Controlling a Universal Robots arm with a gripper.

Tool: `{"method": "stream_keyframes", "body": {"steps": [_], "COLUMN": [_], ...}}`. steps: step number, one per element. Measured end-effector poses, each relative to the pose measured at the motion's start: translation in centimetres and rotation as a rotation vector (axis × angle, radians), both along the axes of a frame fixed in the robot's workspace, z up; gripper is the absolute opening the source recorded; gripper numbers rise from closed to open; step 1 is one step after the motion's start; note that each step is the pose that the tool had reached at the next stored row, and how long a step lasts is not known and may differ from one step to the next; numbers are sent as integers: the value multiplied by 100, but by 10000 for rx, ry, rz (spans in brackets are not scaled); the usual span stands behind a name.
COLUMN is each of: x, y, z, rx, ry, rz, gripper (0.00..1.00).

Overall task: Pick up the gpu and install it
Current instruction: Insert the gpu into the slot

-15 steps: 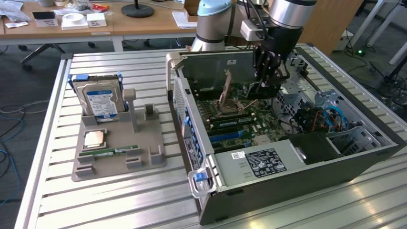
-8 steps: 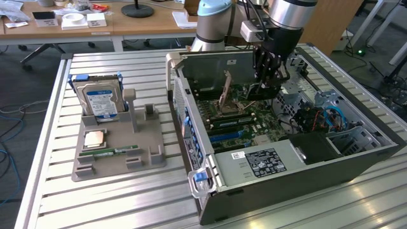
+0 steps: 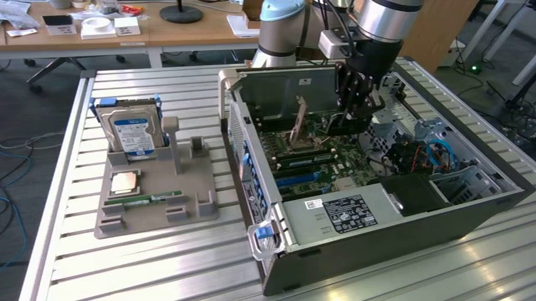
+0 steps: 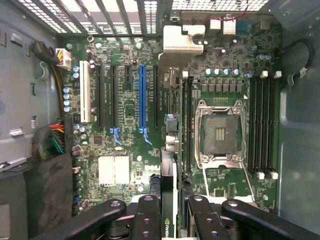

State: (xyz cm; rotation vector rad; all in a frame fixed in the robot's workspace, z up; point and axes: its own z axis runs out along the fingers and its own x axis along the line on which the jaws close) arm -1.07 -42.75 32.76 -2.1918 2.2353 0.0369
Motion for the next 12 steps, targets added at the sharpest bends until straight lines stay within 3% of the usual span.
{"method": "stream_keyframes", "body": {"steps": [3, 12], "x": [-4, -16], "y": [-21, -23], "z": [-1, -16], "rx": [1, 0], "ry": [0, 0], "rz": [-2, 0], "gripper": [26, 26]}}
